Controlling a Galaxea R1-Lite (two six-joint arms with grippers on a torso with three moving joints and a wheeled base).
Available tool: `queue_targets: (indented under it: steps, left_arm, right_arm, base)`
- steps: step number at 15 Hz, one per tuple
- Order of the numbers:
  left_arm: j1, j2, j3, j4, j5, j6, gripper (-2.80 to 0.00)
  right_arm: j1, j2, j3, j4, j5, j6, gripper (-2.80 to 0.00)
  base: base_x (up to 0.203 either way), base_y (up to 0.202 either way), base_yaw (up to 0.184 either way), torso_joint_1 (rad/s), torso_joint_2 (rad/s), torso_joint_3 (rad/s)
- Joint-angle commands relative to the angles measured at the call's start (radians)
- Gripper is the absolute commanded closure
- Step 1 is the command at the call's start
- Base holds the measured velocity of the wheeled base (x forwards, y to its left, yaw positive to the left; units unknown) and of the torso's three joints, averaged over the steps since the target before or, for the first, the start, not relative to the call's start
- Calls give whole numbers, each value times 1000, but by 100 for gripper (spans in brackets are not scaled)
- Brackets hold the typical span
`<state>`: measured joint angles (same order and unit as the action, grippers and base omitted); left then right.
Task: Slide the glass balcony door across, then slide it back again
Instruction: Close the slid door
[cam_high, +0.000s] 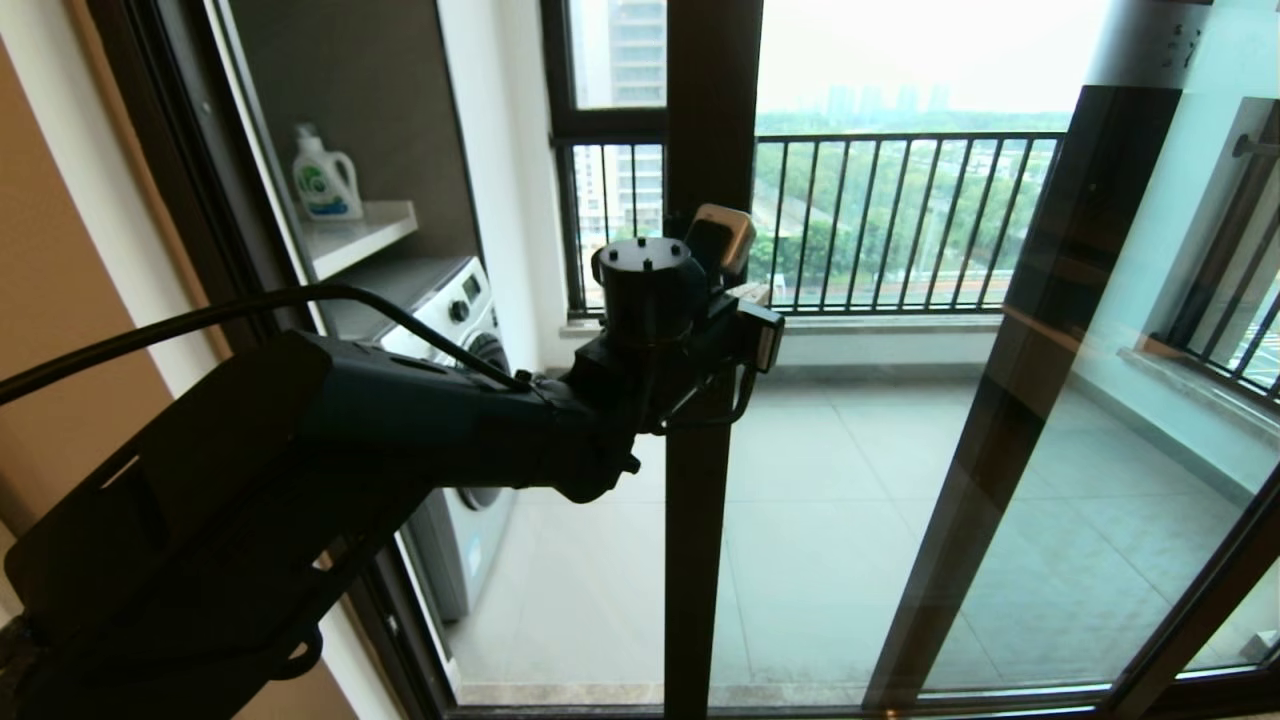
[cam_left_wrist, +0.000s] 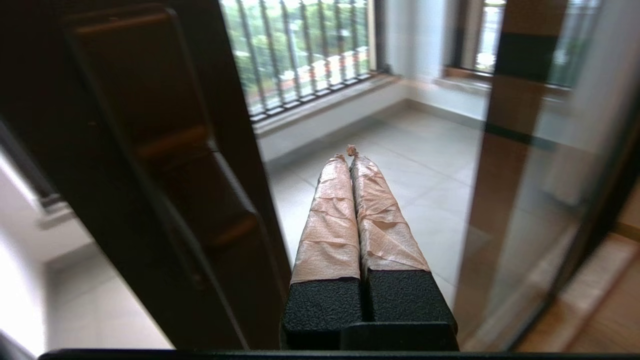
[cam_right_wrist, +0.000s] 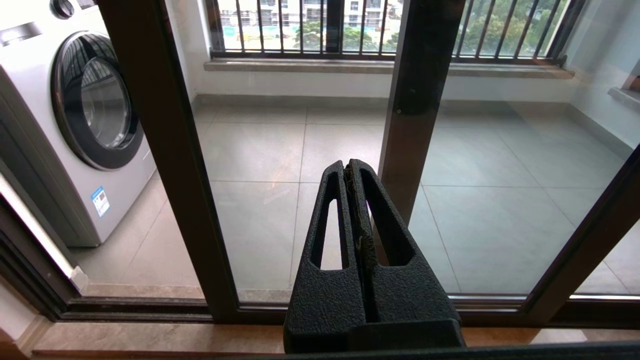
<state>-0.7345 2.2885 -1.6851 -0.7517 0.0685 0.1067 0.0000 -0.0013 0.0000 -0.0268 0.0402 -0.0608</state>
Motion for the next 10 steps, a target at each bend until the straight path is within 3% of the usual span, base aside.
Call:
queue_targets:
  steps: [1,10]
  left_arm:
    - [-2,38,-8,-48,51,56,0]
    - [5,64,-47,-53,160,85,0]
  right_arm:
    - [0,0,12,-1,0,-1,0]
    - [0,1,12,-1,1,-1,0]
  base:
    - [0,0,0,0,0,0]
    - [0,0,0,0,0,0]
